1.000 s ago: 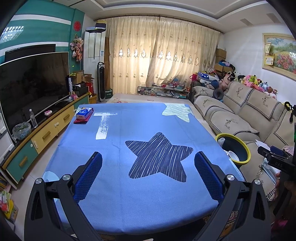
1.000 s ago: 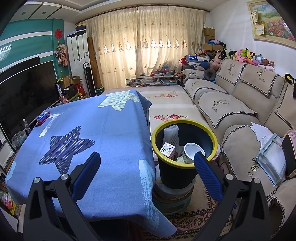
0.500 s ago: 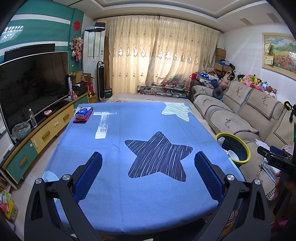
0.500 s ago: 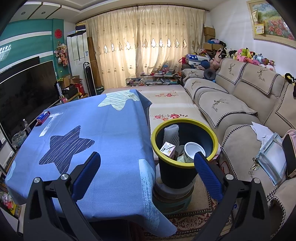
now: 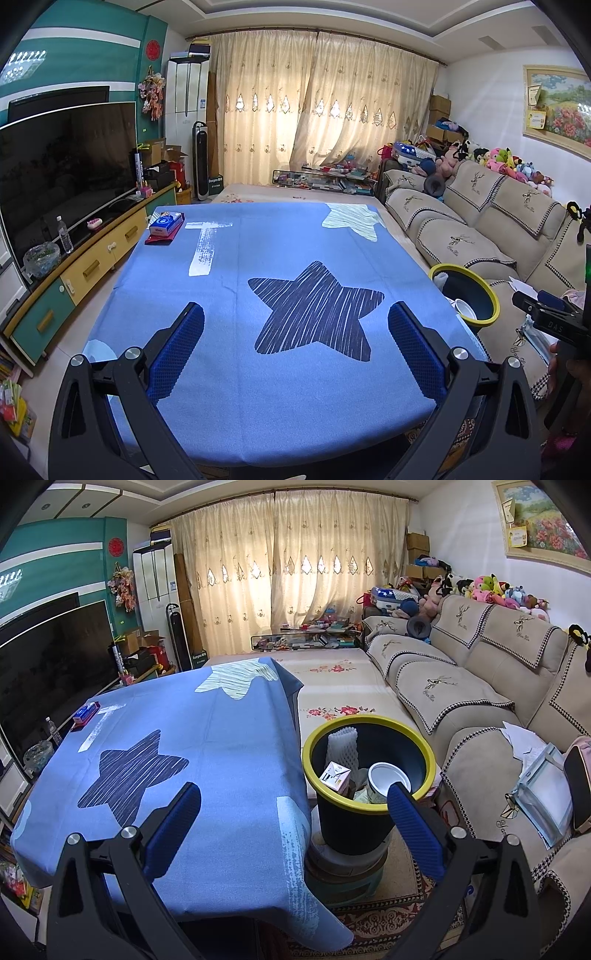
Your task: Collect trash
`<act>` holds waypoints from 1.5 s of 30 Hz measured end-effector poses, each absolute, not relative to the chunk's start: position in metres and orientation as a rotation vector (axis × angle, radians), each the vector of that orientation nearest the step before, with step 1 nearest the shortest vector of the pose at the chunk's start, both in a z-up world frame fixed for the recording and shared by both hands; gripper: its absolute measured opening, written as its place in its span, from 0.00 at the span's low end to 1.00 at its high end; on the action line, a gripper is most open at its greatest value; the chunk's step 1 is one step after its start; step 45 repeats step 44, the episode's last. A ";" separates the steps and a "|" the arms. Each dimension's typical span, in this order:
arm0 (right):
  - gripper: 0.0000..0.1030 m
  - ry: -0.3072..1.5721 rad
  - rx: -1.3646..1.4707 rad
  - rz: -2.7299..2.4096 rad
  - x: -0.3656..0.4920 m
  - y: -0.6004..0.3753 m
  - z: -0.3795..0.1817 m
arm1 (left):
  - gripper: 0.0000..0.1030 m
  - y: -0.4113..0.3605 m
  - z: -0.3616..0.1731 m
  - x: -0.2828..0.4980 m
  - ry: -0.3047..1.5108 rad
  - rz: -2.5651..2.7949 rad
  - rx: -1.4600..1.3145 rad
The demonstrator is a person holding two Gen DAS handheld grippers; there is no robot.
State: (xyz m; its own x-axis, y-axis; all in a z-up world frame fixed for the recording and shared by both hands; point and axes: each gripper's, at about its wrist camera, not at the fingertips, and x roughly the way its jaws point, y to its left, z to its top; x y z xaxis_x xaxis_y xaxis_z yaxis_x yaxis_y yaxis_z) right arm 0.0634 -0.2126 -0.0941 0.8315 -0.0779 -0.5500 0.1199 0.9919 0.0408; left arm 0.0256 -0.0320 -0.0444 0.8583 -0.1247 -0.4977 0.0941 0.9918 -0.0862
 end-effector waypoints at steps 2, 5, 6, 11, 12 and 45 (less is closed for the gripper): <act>0.93 0.579 0.074 -0.105 0.063 -0.212 -0.094 | 0.95 -0.032 -0.045 0.026 0.527 -0.114 -0.060; 0.93 0.579 0.074 -0.105 0.063 -0.212 -0.094 | 0.95 -0.032 -0.045 0.026 0.528 -0.114 -0.059; 0.93 0.578 0.074 -0.105 0.063 -0.211 -0.095 | 0.95 -0.032 -0.045 0.026 0.528 -0.113 -0.058; 0.93 0.580 0.074 -0.105 0.064 -0.212 -0.094 | 0.95 -0.032 -0.045 0.027 0.529 -0.115 -0.061; 0.93 0.580 0.074 -0.105 0.063 -0.212 -0.094 | 0.95 -0.031 -0.046 0.027 0.531 -0.120 -0.066; 0.93 0.671 0.016 0.011 0.158 -0.173 -0.108 | 0.95 0.004 -0.091 0.163 0.687 -0.043 -0.074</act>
